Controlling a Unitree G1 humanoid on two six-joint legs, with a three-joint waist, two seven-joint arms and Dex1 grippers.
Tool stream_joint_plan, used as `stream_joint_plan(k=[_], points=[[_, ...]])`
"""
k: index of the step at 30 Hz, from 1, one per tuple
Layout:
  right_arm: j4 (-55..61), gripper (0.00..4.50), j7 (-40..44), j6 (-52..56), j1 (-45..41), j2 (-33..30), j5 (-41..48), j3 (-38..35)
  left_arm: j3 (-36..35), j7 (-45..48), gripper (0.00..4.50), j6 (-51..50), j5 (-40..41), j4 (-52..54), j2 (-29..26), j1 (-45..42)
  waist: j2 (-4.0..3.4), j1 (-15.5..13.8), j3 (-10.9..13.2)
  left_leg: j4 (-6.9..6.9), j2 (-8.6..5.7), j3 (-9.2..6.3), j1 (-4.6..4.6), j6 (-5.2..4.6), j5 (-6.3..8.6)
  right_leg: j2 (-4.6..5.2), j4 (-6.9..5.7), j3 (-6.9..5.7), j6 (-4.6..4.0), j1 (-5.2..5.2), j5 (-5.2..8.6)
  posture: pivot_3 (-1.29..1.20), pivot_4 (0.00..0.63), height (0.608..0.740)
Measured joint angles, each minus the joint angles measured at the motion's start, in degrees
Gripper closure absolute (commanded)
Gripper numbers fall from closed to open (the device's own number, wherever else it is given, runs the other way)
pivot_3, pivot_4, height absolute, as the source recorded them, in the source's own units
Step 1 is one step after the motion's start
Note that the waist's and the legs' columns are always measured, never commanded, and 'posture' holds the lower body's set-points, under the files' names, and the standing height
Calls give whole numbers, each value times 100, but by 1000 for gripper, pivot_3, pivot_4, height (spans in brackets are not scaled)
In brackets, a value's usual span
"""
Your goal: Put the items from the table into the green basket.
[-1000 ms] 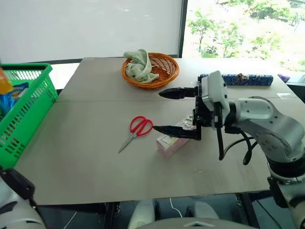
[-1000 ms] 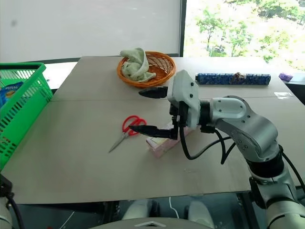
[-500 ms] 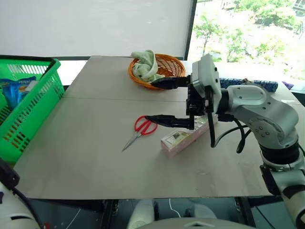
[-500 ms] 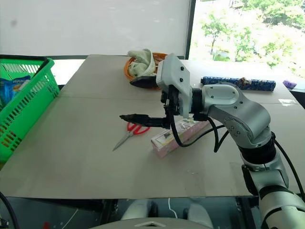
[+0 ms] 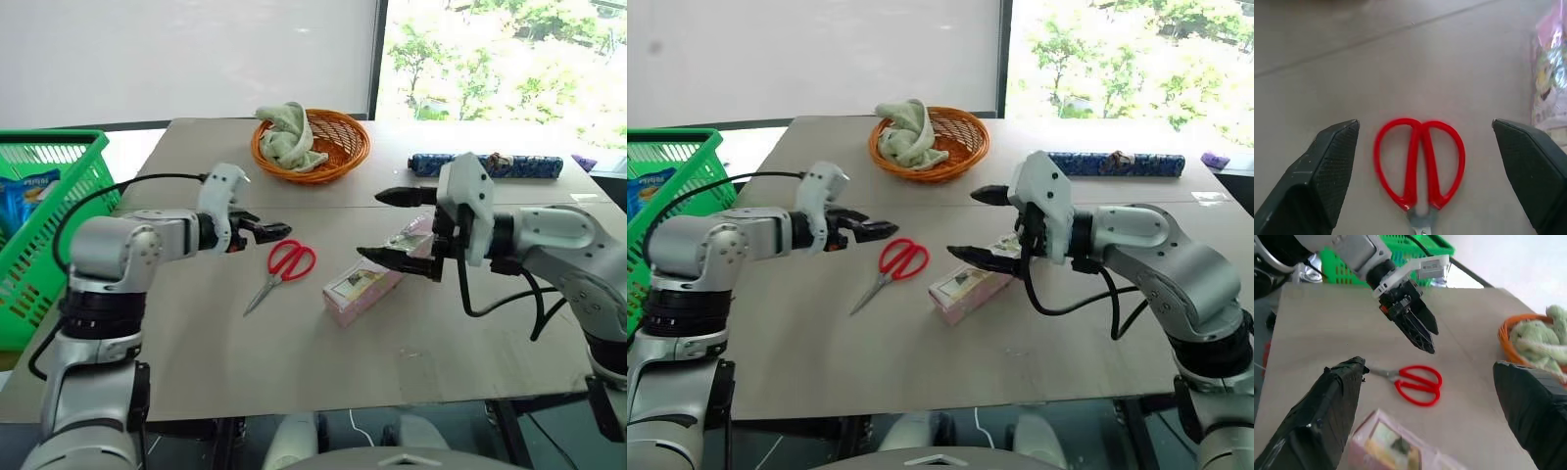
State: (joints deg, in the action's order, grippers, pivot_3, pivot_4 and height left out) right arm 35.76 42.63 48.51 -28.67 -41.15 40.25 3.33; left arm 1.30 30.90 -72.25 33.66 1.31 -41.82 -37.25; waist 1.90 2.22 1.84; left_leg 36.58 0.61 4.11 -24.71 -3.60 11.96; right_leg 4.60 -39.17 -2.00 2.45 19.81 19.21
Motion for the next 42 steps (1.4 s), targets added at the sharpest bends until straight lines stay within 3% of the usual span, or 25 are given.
stream_joint_plan(k=[3,9,14,15,18,23,28,30,33,37,42], points=[[264,0,57,167,520,-430,145,-342,600,96,37,-20,-312,-470,59,-197,-20,88,15,8,2,13,3,-2,1,-4,0,18,0,0,0,-158,34,740],[606,0,-239,302,702,-468,322,-611,1684,329,37,459,-1060,-942,108,-307,-45,193,30,8,10,12,11,-2,1,-6,-3,18,-1,-1,1,-196,40,740],[716,0,-438,382,746,-469,435,-639,2006,467,2154,909,-1626,-926,68,-229,-70,206,22,8,10,13,24,-4,3,0,2,21,-2,-15,1,-193,40,740],[716,0,-448,383,756,-469,446,-640,1995,515,2800,936,-1678,-916,66,-200,-73,206,20,8,10,12,25,-3,3,0,2,21,-3,-15,1,-193,40,740],[716,0,-456,382,758,-470,449,-640,1908,576,3748,1028,-1747,-878,62,-116,-82,224,15,7,11,12,26,-3,3,2,3,21,-3,-16,1,-180,37,740],[715,0,-436,359,754,-465,456,-618,1199,629,3767,1111,-1606,-717,100,343,-97,314,10,4,13,11,23,-4,3,2,6,21,-3,-15,1,-146,32,740],[662,0,-276,240,563,-330,520,-427,-665,642,3767,772,-816,68,88,1168,-93,314,15,4,13,3,5,-2,2,1,10,11,-2,-2,1,-76,14,740],[617,0,-231,199,416,-260,520,-351,-1346,531,3767,723,-657,247,32,1218,-91,279,13,6,13,1,5,-2,2,1,10,7,-1,-4,0,-29,0,740],[251,0,-164,-25,-198,235,468,-76,-2984,-40,3767,832,-563,-119,-300,884,-79,261,10,8,13,-1,10,-2,1,-8,-1,6,-1,-3,0,13,0,740],[-63,0,-35,-188,-464,420,339,149,-3689,-165,3767,907,-583,-370,-895,768,-78,43,8,5,4,1,12,-1,2,-3,13,6,2,-6,0,61,0,740],[-323,0,161,-260,-568,477,222,337,-2799,465,1715,114,-4,320,-940,1382,-34,-320,-4,7,0,-13,-1,28,16,8,17,-8,0,-6,0,61,0,740]])
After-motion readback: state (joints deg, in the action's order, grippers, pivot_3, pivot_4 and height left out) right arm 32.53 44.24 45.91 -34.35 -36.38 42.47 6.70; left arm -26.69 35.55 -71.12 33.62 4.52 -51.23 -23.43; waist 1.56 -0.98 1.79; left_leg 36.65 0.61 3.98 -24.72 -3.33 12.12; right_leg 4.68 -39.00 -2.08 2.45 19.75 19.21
